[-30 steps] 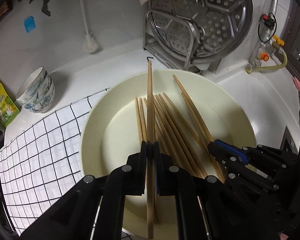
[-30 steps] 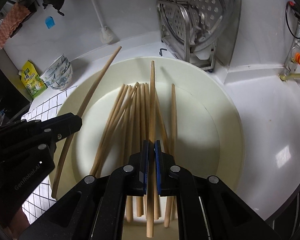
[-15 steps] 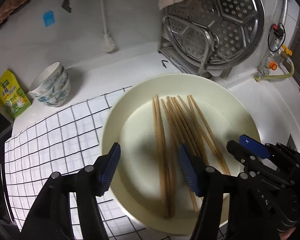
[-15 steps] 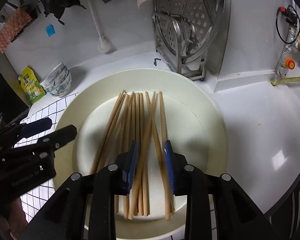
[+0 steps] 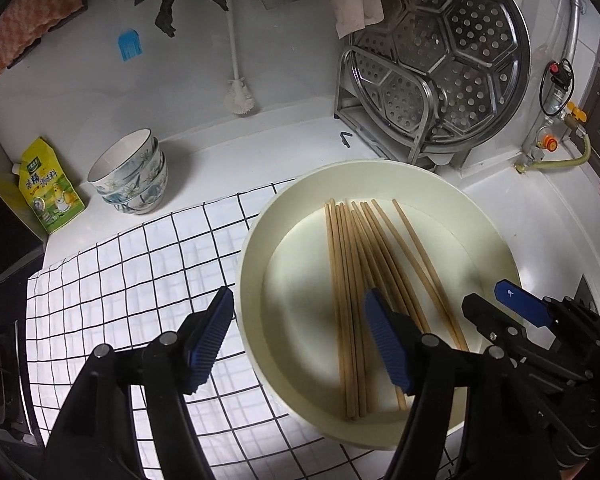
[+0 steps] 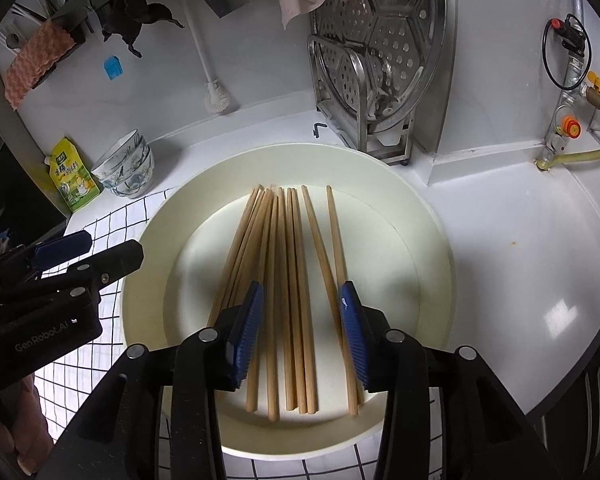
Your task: Organize utensils
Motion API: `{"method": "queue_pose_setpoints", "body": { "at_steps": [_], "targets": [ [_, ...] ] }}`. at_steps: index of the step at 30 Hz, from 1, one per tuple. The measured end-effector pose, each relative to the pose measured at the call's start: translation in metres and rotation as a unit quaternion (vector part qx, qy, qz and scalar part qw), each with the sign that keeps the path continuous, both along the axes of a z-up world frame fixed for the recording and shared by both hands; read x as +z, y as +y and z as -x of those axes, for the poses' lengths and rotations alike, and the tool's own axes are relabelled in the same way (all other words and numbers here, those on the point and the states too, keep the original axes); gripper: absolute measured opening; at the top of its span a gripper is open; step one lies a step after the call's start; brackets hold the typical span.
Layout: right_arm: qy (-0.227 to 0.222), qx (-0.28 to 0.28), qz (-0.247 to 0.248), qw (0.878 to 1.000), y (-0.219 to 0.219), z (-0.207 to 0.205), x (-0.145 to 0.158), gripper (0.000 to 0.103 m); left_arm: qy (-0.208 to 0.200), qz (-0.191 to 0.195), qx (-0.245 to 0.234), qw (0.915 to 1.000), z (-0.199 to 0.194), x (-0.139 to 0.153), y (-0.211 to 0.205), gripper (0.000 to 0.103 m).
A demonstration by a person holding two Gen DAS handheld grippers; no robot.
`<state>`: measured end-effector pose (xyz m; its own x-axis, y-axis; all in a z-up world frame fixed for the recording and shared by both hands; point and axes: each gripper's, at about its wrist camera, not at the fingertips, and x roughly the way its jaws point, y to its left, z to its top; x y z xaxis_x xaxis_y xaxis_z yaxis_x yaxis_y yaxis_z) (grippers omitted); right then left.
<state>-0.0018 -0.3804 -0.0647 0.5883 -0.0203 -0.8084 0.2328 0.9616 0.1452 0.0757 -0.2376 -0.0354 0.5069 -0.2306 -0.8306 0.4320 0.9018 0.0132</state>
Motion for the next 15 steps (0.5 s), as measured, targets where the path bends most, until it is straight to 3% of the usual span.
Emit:
{"method": "queue_pose_setpoints", "body": {
  "at_steps": [4,15],
  "targets": [
    [0.001,-0.002,0.000,1.000,0.003,0.004,0.001,0.045,-0.004,0.001,0.003,1.0000,0.004,0.003,0.004,0.072],
    [0.000,-0.005,0.000,1.000,0.008,0.014,0.008,0.049,-0.011,0.006,0.013,0.9998,0.014,0.011,0.016,0.076]
  ]
}}
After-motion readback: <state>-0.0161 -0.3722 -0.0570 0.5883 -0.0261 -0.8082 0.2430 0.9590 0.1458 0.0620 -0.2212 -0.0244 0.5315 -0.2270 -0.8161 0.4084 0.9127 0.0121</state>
